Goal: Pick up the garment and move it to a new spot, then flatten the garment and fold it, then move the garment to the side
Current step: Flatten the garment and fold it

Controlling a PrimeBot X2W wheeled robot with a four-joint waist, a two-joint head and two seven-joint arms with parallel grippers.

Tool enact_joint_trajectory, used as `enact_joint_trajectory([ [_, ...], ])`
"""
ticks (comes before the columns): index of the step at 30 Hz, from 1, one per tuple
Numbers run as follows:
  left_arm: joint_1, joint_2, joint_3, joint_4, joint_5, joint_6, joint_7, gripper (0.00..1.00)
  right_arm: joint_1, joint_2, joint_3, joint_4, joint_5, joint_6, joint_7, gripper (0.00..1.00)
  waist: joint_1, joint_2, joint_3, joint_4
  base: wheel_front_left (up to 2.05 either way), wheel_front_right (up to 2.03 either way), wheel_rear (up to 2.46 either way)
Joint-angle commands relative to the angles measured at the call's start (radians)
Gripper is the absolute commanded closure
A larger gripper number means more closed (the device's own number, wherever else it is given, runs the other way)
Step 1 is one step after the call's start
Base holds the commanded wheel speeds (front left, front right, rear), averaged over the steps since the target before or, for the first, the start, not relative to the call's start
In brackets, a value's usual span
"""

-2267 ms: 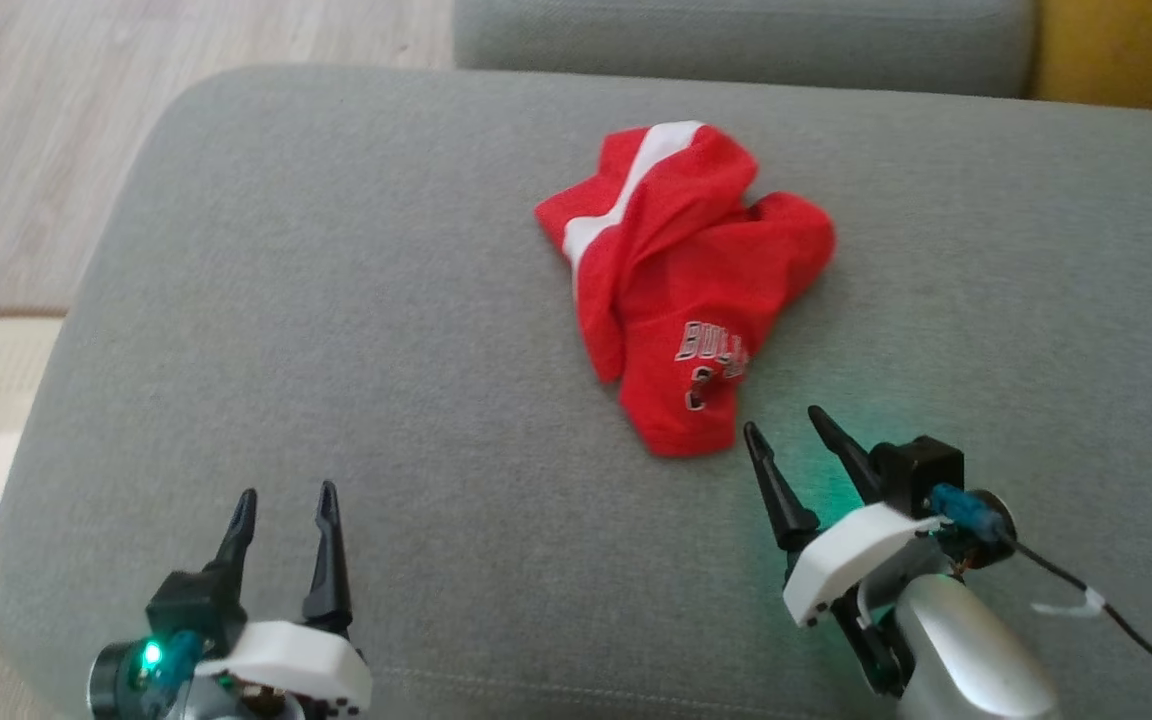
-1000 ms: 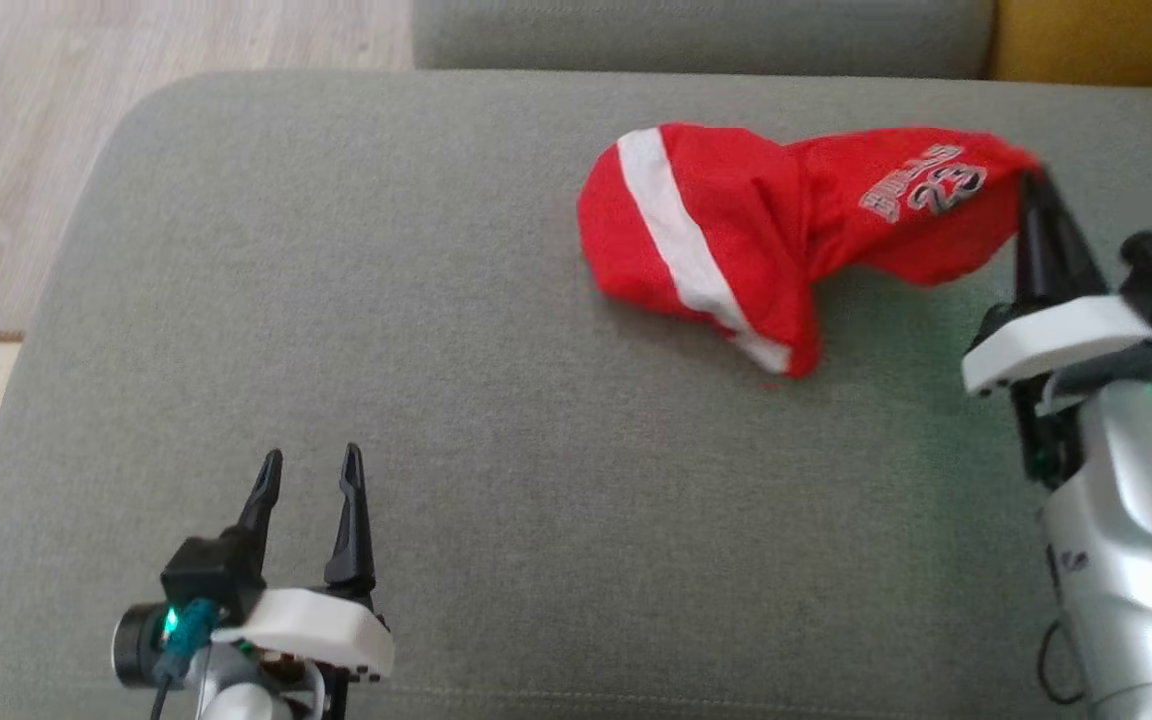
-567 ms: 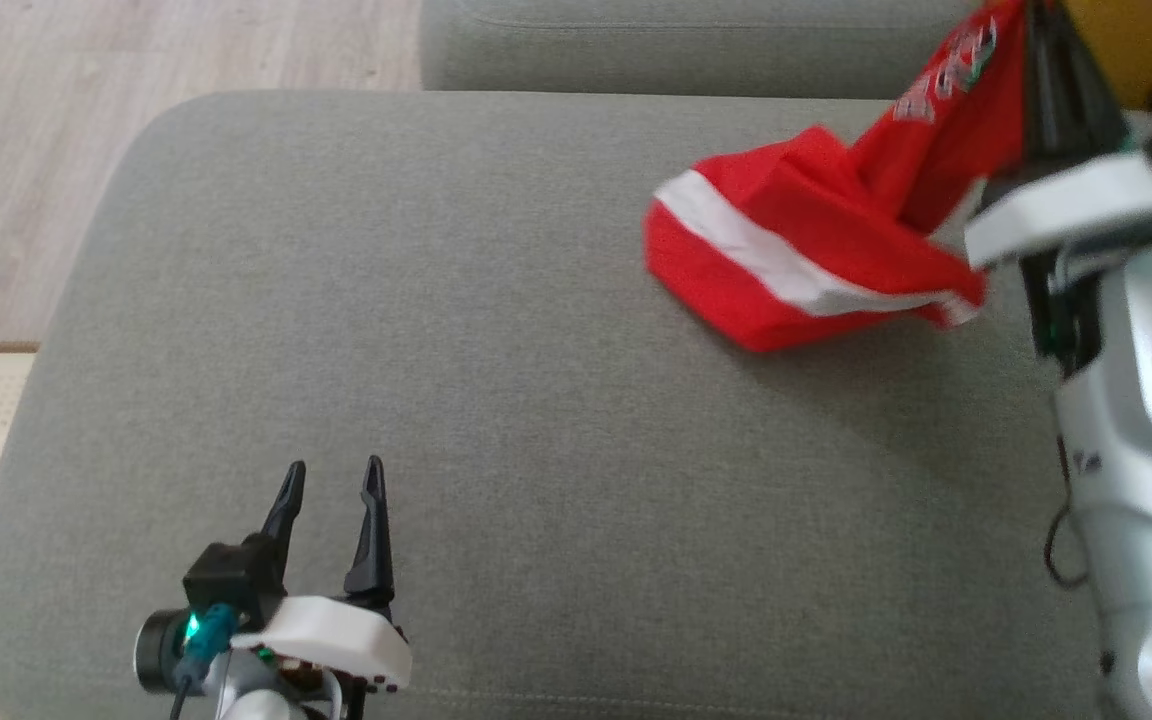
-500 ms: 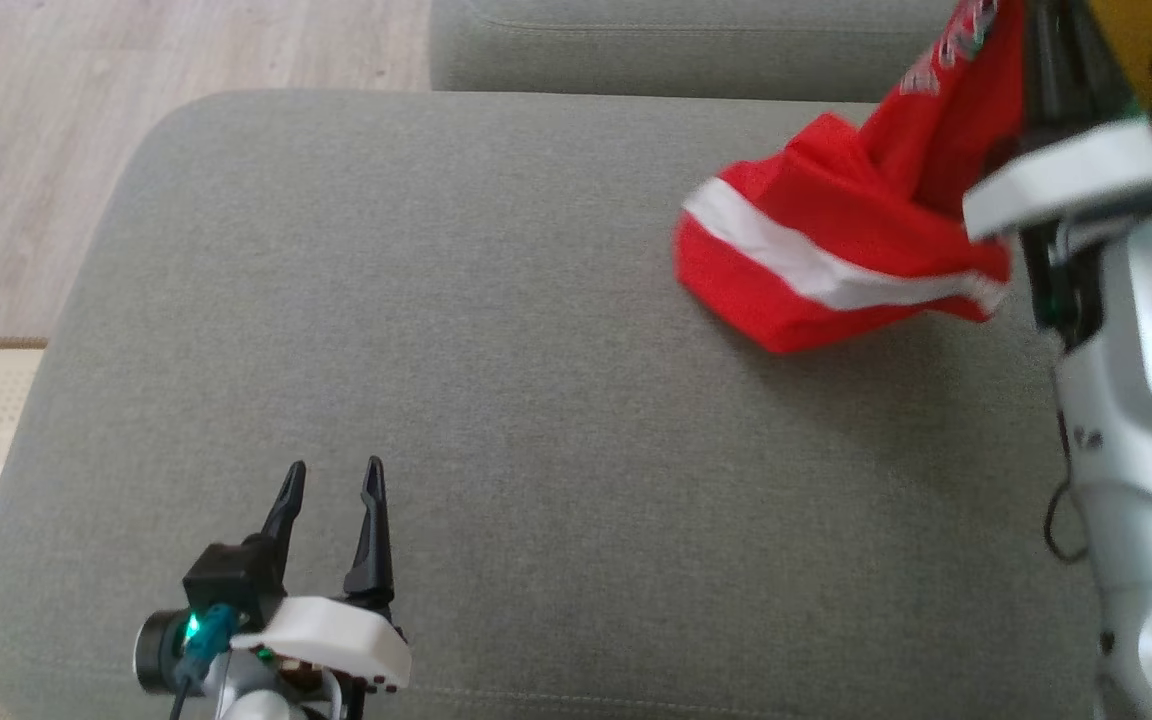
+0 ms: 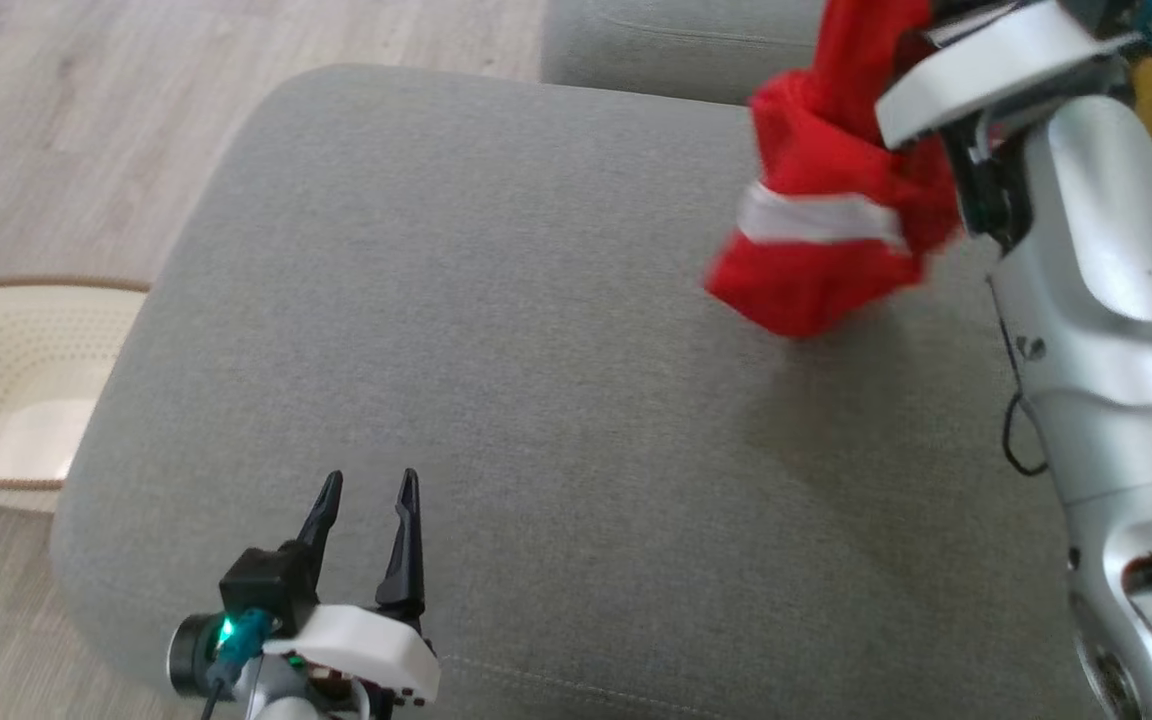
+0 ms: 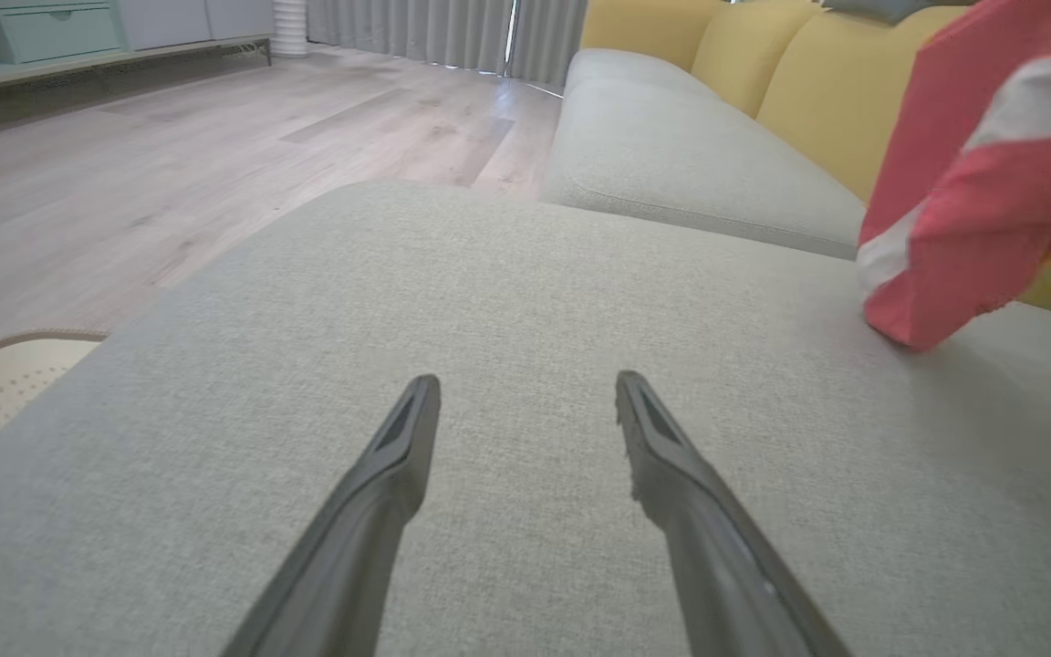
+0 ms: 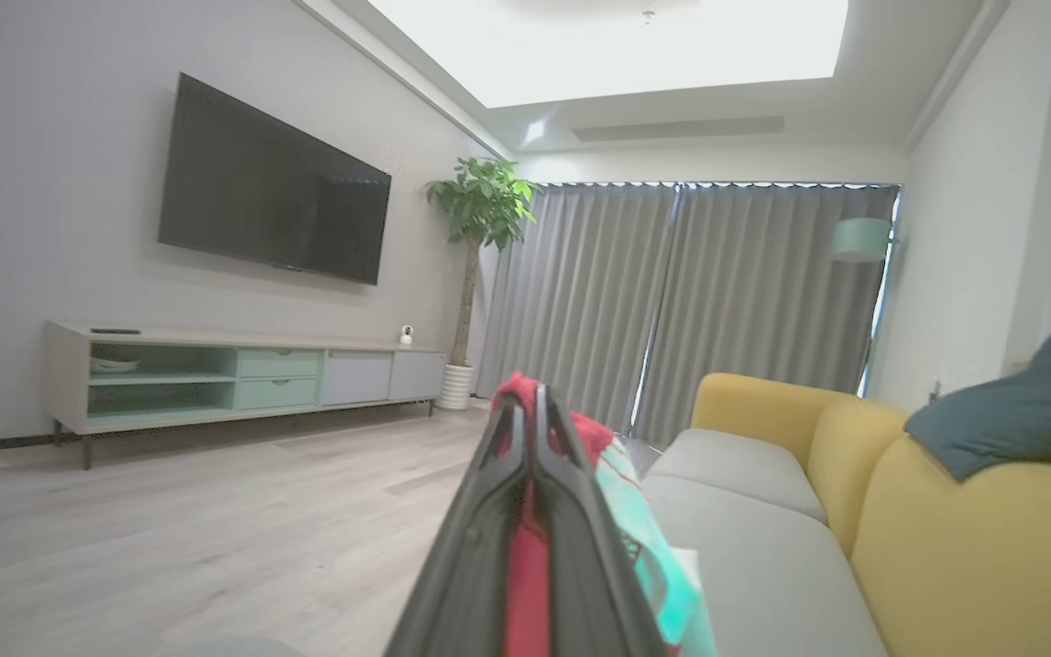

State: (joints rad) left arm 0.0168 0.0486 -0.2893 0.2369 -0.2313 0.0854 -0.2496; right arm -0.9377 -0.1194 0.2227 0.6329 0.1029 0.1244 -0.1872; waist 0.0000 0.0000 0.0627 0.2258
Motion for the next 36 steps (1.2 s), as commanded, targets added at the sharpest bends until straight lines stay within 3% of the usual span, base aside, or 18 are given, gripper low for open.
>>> enact_joint_trajectory([
  [1, -0.028, 0.002, 0.027, -0.028, -0.003, 0.005, -0.012, 0.0, -0.061, 0.026, 0.032, -0.024, 0.017, 0.006, -0.02, 1.0, 0.0, 0.0, -0.002, 0.018, 0.0, 0.0, 0.0],
  [4, -0.015, 0.002, 0.035, -0.03, -0.002, 0.009, -0.012, 0.0, -0.069, 0.039, 0.119, -0.037, 0.063, 0.006, -0.037, 1.0, 0.0, 0.0, 0.001, 0.011, 0.0, 0.0, 0.0],
  [8, -0.016, 0.002, 0.032, -0.034, -0.005, 0.008, -0.012, 0.0, -0.024, 0.018, 0.329, -0.084, 0.156, 0.006, -0.028, 1.0, 0.0, 0.0, 0.009, -0.025, 0.0, 0.0, 0.0],
  [14, -0.032, 0.002, 0.019, -0.035, -0.008, 0.005, -0.012, 0.0, 0.177, -0.113, 0.536, -0.118, 0.289, 0.006, 0.037, 1.0, 0.0, 0.0, 0.018, -0.073, 0.0, 0.0, 0.0],
  [18, -0.037, 0.002, 0.017, -0.034, -0.006, 0.004, -0.012, 0.0, 0.285, -0.188, 0.572, -0.112, 0.324, 0.006, 0.046, 1.0, 0.0, 0.0, 0.021, -0.093, 0.0, 0.0, 0.0],
  [24, -0.038, 0.002, 0.028, -0.027, 0.005, -0.002, -0.012, 0.0, 0.42, -0.271, 0.514, -0.059, 0.33, 0.006, 0.016, 1.0, 0.0, 0.0, 0.016, -0.124, 0.0, 0.0, 0.0],
  [32, -0.032, 0.002, 0.038, -0.02, 0.013, -0.01, -0.012, 0.0, 0.451, -0.26, 0.307, 0.028, 0.234, 0.006, -0.048, 1.0, 0.0, 0.0, -0.006, -0.153, 0.0, 0.0, 0.0],
  [33, -0.031, 0.002, 0.037, -0.019, 0.013, -0.01, -0.012, 0.0, 0.454, -0.255, 0.282, 0.037, 0.22, 0.006, -0.052, 0.75, 0.0, 0.0, -0.009, -0.155, 0.0, 0.0, 0.0],
  [34, -0.031, 0.002, 0.036, -0.019, 0.013, -0.011, -0.012, 0.0, 0.459, -0.247, 0.26, 0.045, 0.21, 0.006, -0.055, 0.0, 0.0, 0.0, -0.011, -0.155, 0.0, 0.0, 0.0],
  [36, -0.031, 0.002, 0.034, -0.018, 0.011, -0.011, -0.012, 0.0, 0.473, -0.223, 0.219, 0.047, 0.193, 0.006, -0.062, 0.0, 0.0, 0.0, -0.017, -0.158, 0.0, 0.0, 0.0],
])
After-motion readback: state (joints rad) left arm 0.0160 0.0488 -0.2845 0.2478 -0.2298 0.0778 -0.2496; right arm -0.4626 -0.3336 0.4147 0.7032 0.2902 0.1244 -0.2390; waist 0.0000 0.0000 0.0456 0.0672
